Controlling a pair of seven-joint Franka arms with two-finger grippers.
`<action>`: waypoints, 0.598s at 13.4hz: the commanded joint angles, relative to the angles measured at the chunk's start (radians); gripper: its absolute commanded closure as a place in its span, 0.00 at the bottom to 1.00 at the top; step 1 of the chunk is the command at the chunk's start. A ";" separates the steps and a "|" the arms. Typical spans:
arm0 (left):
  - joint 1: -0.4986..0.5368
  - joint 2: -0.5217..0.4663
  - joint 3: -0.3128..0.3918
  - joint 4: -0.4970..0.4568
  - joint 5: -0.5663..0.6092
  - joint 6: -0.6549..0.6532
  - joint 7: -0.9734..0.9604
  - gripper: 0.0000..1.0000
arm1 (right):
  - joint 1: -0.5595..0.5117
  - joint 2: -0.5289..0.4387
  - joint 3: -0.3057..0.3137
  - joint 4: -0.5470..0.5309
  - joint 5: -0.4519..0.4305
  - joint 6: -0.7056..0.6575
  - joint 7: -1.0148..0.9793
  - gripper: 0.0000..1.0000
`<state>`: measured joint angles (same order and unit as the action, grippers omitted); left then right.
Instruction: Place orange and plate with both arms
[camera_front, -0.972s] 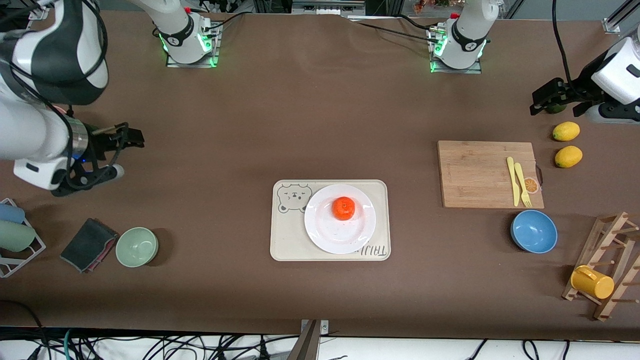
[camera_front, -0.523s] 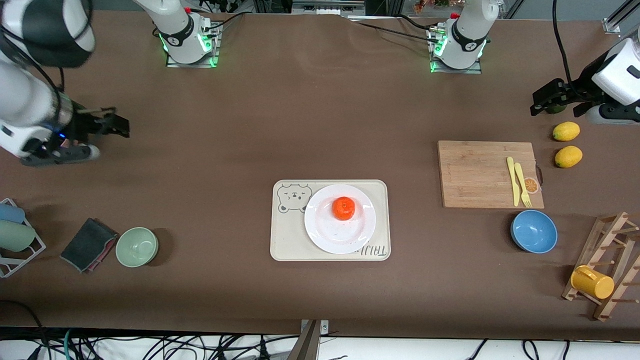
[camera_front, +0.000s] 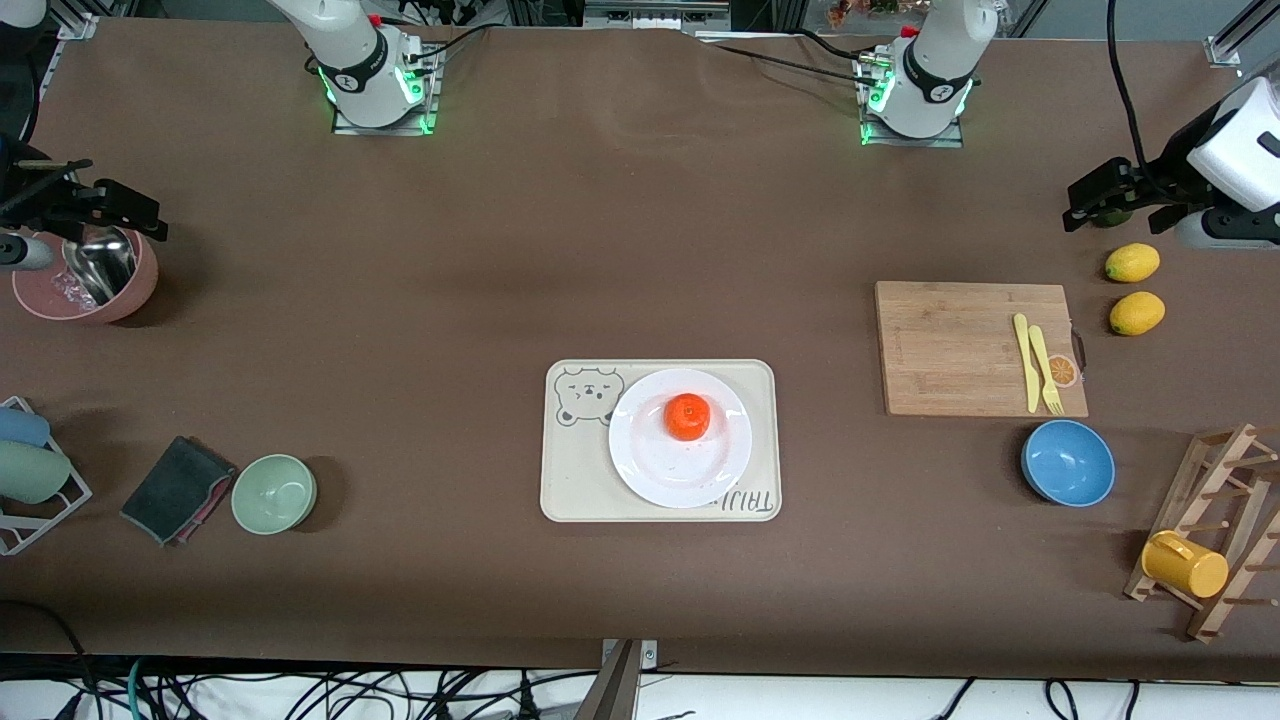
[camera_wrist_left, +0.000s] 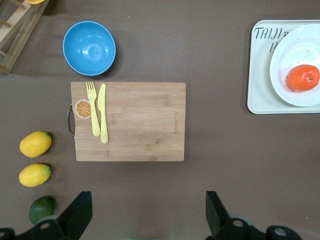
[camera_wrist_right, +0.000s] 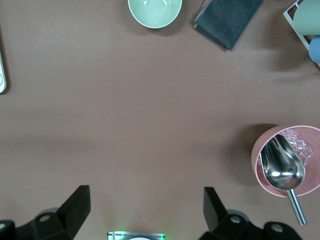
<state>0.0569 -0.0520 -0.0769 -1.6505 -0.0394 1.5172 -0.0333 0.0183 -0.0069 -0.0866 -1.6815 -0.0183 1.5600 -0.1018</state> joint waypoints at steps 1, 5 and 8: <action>0.003 0.008 -0.003 0.018 0.021 -0.014 0.016 0.00 | -0.009 0.005 -0.001 0.023 0.021 -0.026 -0.004 0.00; 0.004 0.008 -0.001 0.017 0.021 -0.014 0.018 0.00 | -0.003 0.004 0.007 0.028 0.017 -0.029 -0.021 0.00; 0.004 0.008 -0.001 0.017 0.021 -0.014 0.018 0.00 | -0.003 0.007 0.005 0.028 0.024 -0.023 -0.016 0.00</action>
<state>0.0571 -0.0514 -0.0769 -1.6505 -0.0394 1.5172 -0.0333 0.0193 -0.0064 -0.0834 -1.6780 -0.0104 1.5523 -0.1105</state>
